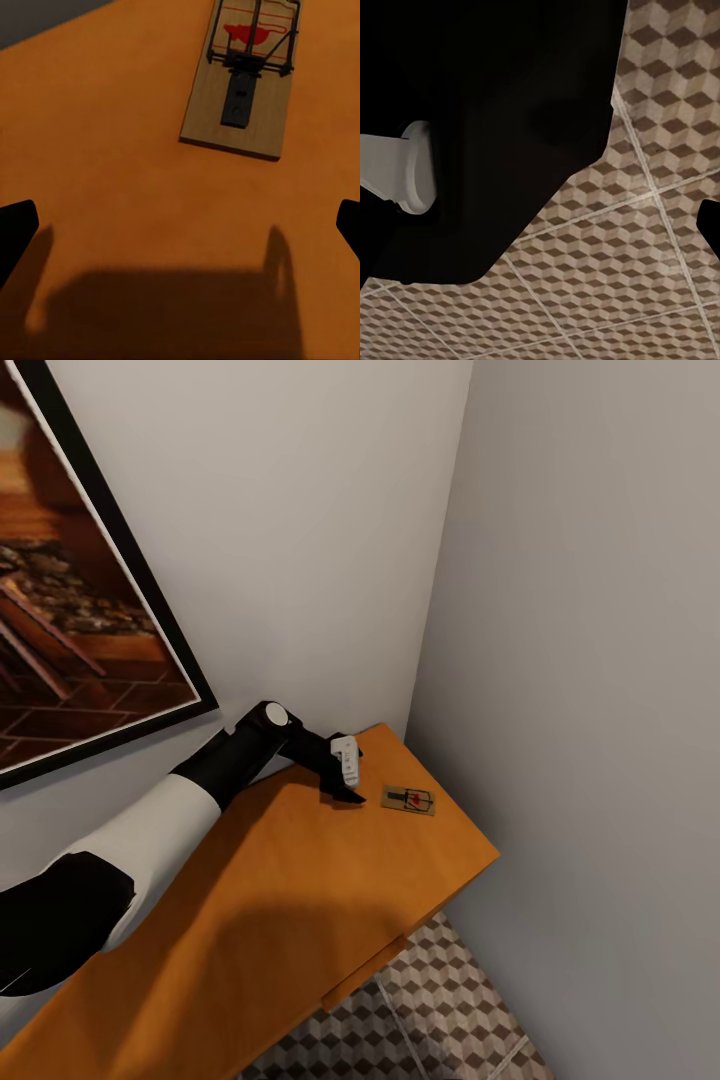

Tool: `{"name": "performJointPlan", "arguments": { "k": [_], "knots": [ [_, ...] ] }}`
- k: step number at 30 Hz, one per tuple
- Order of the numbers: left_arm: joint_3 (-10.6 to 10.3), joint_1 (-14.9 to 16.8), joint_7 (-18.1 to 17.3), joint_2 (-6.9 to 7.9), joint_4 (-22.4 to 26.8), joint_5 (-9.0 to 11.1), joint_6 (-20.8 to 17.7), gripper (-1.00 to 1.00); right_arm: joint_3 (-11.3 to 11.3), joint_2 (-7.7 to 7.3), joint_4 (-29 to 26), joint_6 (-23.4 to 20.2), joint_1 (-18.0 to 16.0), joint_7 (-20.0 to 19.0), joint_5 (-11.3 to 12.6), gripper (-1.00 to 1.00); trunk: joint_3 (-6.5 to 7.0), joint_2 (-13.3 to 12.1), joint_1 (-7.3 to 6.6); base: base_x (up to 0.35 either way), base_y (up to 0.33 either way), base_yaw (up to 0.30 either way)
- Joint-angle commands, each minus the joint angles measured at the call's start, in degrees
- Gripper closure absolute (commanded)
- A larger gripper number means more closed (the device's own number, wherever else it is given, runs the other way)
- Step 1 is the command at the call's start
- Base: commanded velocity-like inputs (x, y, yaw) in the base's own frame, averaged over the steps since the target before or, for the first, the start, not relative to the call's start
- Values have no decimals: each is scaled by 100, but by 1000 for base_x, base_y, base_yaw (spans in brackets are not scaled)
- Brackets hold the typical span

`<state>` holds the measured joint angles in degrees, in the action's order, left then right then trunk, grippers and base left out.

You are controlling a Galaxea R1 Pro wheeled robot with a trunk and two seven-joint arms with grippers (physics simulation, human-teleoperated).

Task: Take the four mousetraps from the cabinet in the bathroom and place them on the bathroom floor. Make sure all four end up on the same floor surface, and ensure that at least two of them are either under or directly next to the same bathroom sink.

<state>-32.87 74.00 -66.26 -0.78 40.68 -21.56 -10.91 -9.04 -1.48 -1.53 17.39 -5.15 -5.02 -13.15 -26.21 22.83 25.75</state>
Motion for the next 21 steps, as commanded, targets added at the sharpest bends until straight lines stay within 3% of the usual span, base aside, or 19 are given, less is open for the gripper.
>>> {"name": "performJointPlan", "arguments": {
  "k": [1,21],
  "knots": [
    [0,3,-23,1,5,-15,-64,-100,-49,-2,4,19,-3,-25,-38,-100,-8,9,3,0,0,0],
    [0,1,-19,22,4,-300,-158,-100,-46,-2,4,19,-4,-25,-38,-100,-8,9,3,0,0,0]
  ]
}}
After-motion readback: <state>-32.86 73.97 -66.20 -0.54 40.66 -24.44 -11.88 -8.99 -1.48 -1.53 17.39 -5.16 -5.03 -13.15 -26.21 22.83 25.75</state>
